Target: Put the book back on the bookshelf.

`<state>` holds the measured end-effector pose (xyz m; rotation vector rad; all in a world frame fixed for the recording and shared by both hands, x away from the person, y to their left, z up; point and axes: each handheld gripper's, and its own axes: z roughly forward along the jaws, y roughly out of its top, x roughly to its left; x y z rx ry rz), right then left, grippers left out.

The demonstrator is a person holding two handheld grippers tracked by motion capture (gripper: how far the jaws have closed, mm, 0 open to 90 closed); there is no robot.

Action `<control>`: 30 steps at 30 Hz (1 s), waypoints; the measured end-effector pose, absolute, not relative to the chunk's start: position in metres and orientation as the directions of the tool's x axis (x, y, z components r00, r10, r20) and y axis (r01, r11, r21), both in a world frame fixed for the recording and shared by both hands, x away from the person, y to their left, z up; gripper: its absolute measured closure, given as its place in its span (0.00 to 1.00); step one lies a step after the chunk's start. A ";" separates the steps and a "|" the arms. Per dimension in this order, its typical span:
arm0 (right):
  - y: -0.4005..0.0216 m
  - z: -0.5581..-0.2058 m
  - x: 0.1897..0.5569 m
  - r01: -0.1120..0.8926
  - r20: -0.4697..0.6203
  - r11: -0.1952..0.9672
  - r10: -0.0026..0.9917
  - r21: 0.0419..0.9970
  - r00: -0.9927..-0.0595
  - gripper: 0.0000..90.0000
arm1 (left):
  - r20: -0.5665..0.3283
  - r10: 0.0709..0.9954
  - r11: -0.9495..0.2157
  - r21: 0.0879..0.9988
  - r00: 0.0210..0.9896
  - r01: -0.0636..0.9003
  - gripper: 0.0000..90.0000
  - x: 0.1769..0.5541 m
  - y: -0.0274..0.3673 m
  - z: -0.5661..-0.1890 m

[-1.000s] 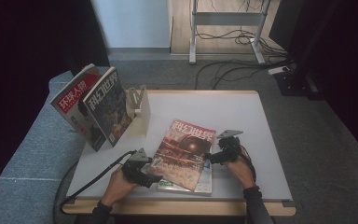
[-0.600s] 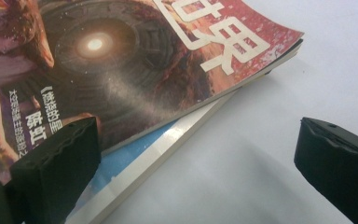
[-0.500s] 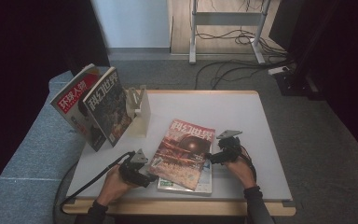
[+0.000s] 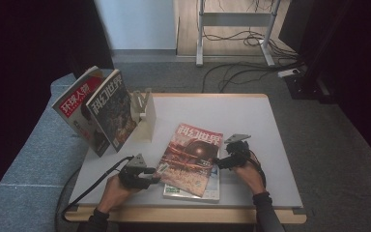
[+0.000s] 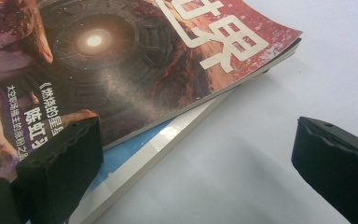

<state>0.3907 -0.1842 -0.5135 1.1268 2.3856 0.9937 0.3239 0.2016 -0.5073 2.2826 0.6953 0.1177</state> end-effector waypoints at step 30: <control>-0.195 -0.502 0.402 0.565 0.041 0.411 0.782 0.716 -0.622 0.01 | -0.135 0.572 -0.484 0.740 0.809 0.467 0.30 0.348 0.194 -0.501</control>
